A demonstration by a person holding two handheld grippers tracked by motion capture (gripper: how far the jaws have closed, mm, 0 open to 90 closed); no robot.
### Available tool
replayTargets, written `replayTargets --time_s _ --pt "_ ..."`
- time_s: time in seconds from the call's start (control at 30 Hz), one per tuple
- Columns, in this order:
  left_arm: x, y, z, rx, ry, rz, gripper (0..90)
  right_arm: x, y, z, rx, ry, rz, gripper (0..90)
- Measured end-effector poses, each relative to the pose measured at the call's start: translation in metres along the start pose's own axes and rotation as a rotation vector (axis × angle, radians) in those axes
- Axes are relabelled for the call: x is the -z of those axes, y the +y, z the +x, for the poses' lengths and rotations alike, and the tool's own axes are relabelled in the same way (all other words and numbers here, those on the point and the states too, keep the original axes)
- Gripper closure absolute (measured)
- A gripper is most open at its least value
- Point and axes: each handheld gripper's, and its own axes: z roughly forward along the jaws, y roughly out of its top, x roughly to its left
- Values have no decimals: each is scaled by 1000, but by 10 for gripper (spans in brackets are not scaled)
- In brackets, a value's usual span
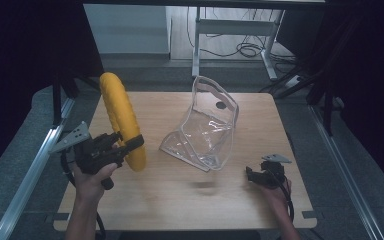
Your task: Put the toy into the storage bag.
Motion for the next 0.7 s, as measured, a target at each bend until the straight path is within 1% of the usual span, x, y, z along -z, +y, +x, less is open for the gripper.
replayTargets --time_s 0.2,0.3,0.33,0.4,0.43,0.6,0.63,0.7 --pt "-7 7 -4 0 0 -23 473 0 0 0 -4 0 2 165" --pt "-11 11 -7 -10 11 -27 473 0 0 0 -5 0 2 166" --pt "-15 14 -10 -23 18 -22 473 0 0 0 -4 0 2 166" --pt "-19 16 -12 -27 21 -24 473 0 0 0 -5 0 2 165" --pt "-19 16 -12 -27 21 -24 473 0 0 0 -4 0 2 165" --pt "-31 25 -17 -35 12 -35 473 0 0 0 0 -1 -1 165" --pt "-31 25 -17 -35 12 -35 473 0 0 0 -2 0 0 166" --pt "-39 29 -19 -40 5 -31 473 0 0 0 0 0 -1 165"
